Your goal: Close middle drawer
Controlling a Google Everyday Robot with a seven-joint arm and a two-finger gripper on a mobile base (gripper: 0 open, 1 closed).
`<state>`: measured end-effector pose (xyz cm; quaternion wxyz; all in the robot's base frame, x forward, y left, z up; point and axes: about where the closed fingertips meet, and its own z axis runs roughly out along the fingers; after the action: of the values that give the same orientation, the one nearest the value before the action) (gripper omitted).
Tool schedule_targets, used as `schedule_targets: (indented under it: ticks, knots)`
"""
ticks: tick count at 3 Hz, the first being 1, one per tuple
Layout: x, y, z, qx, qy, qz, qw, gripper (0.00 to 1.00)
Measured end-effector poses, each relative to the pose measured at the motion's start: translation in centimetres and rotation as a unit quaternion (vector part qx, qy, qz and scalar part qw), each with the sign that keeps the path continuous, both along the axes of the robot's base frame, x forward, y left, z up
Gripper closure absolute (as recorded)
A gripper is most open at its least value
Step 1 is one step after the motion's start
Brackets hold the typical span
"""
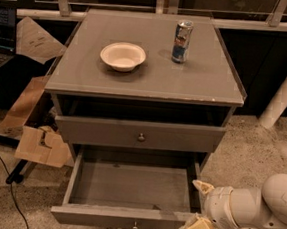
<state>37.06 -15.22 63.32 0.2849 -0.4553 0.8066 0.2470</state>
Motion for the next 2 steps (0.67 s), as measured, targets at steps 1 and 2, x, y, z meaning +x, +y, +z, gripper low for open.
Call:
schedule_targets:
  ticks: [1,2]
  knots:
    - [0.02,0.16,-0.19,0.0,0.002,0.002,1.0,0.17]
    - [0.02,0.17,-0.19,0.0,0.002,0.002,1.0,0.42]
